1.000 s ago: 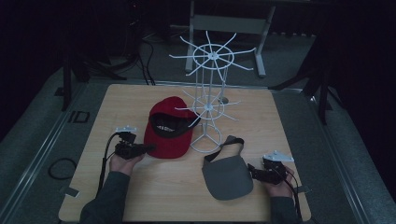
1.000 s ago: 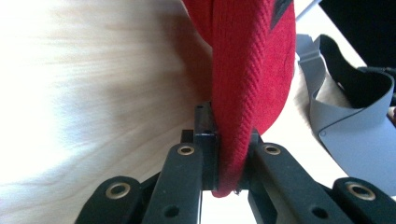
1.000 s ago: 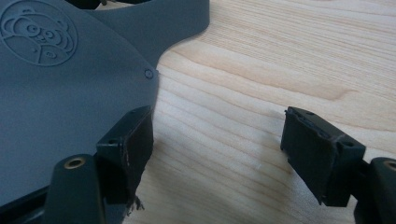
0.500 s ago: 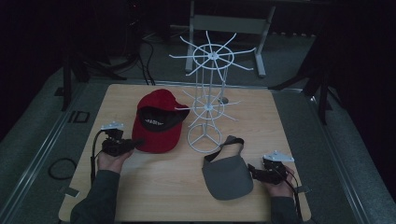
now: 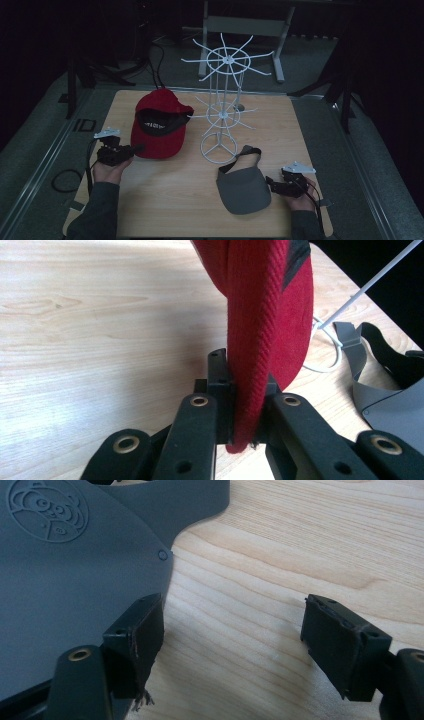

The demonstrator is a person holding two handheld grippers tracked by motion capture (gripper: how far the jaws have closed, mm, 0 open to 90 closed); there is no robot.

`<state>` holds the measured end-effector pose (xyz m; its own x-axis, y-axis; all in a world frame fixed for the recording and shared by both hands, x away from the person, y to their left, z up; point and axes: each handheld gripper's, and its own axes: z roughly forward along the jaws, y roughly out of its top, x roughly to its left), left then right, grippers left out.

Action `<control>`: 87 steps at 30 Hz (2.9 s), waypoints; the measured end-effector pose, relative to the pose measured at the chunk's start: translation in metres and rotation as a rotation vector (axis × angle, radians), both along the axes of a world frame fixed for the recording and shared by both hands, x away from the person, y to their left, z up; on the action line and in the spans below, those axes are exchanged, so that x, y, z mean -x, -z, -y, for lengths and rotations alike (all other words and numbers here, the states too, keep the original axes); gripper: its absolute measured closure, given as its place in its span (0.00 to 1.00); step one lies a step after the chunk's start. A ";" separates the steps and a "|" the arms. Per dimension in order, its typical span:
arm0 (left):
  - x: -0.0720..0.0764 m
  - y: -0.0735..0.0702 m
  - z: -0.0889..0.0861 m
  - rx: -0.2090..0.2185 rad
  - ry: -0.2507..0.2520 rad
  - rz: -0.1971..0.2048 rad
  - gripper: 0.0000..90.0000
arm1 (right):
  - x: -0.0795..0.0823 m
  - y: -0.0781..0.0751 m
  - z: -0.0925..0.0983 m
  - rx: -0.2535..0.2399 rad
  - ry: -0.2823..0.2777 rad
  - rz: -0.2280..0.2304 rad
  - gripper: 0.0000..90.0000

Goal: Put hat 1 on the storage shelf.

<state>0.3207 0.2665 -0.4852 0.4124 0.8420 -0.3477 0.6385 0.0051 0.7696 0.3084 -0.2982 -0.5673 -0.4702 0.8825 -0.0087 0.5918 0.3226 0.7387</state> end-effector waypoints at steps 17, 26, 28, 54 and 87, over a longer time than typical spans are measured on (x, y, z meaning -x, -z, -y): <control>0.005 -0.027 -0.009 -0.008 -0.051 0.074 0.95 | 0.000 0.000 0.002 0.000 -0.016 0.000 0.28; 0.009 -0.040 -0.013 -0.007 -0.072 0.109 0.95 | 0.000 0.000 0.002 0.001 -0.016 0.000 0.28; 0.009 -0.042 -0.014 -0.006 -0.077 0.115 0.95 | 0.000 0.000 0.002 0.001 -0.016 0.000 0.28; 0.003 -0.073 -0.010 -0.005 -0.098 0.190 0.95 | 0.000 0.000 0.002 0.002 -0.018 0.001 0.28; -0.016 -0.103 0.004 0.036 -0.101 0.246 0.95 | 0.000 0.000 0.002 0.001 -0.016 0.001 0.28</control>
<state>0.3369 0.2627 -0.3826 0.4031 0.8719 -0.2780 0.4268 0.0896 0.8999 0.3080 -0.3004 -0.5672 -0.4841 0.8750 -0.0102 0.5857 0.3326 0.7391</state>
